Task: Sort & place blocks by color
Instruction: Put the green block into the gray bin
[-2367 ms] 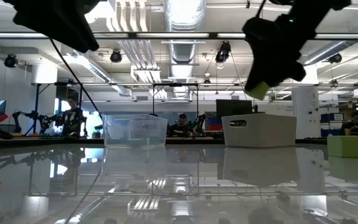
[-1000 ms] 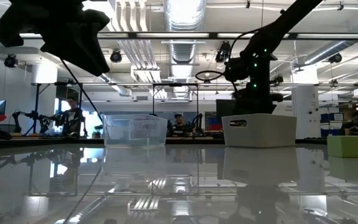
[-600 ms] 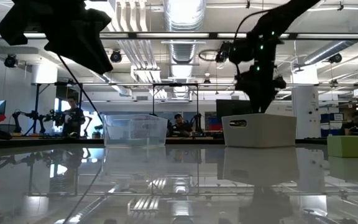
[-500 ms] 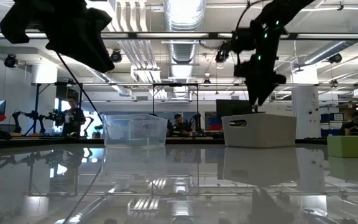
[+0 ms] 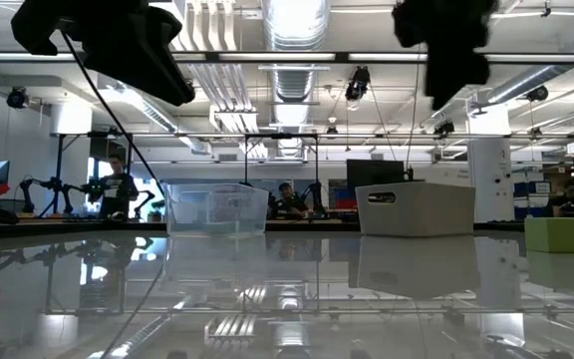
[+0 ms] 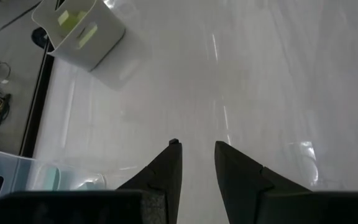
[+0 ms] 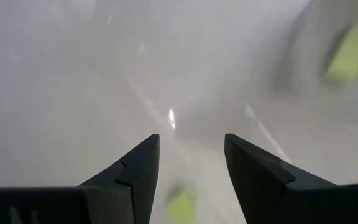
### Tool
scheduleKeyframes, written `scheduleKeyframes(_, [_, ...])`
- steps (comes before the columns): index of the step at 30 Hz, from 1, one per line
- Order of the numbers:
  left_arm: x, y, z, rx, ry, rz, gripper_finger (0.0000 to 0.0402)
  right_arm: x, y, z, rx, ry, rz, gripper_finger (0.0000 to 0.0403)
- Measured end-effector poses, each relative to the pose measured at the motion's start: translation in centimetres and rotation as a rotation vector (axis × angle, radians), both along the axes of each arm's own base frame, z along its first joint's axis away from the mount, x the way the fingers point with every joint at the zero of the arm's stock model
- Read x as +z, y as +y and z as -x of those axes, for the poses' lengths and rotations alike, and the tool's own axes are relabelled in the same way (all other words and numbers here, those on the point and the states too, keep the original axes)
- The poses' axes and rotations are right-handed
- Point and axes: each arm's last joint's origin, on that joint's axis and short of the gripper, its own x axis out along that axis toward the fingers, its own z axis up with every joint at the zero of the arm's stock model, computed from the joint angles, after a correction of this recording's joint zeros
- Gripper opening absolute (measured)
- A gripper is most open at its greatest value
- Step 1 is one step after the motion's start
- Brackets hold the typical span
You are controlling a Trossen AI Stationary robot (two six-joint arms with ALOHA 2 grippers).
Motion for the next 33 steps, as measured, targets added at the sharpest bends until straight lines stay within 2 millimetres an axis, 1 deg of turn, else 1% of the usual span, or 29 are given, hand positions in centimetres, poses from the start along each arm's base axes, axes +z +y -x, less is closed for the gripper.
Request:
scheduleKeyframes(2, [0.0,0.0,0.0,0.001,0.0,0.001,0.0079,-0.6,2.0,0.4,-0.003,0.076,-0.035,0.0171])
scheduleKeyframes(5, [0.0,0.0,0.0,0.001,-0.007,0.005,0.0079,-2.1,4.3,1.2,-0.067,0.207,-0.064,0.0175])
scheduleKeyframes(8, [0.1,-0.1,-0.2,0.001,-0.022,0.013,0.0079,-3.9,6.1,1.8,-0.126,0.287,-0.076,0.0186])
scheduleKeyframes(12, [0.1,-0.1,-0.2,0.0,-0.021,0.011,0.0079,-6.0,8.0,2.2,-0.097,0.355,-0.056,0.0202])
scheduleKeyframes(15, [0.1,-0.1,-0.2,0.0,-0.02,0.011,0.0079,-7.5,8.6,2.2,0.025,0.405,-0.004,0.021])
scheduleKeyframes(19, [0.1,-0.1,-0.1,0.0,-0.02,0.011,0.0079,-10.0,9.6,2.2,0.387,0.465,0.089,0.0215])
scheduleKeyframes(20, [0.1,-0.1,-0.1,0.0,-0.019,0.01,0.0079,-10.7,9.7,2.2,0.433,0.483,0.113,0.0215])
scheduleKeyframes(23, [0.1,-0.1,-0.1,0.0,-0.019,0.01,0.0079,-12.3,9.5,2.1,0.495,0.53,0.171,0.0215])
scheduleKeyframes(25, [0.1,-0.1,-0.1,0.0,-0.019,0.01,0.0079,-13.1,9.5,1.9,0.523,0.519,0.201,0.0215])
scheduleKeyframes(30, [0.1,-0.1,-0.1,0.0,-0.017,0.009,0.0079,-14.3,9.7,1.1,0.582,0.454,0.229,0.0213])
scheduleKeyframes(33, [0.0,-0.1,-0.1,0.0,-0.016,0.008,0.0079,-14.7,9.5,1.0,0.582,0.441,0.231,0.0197])
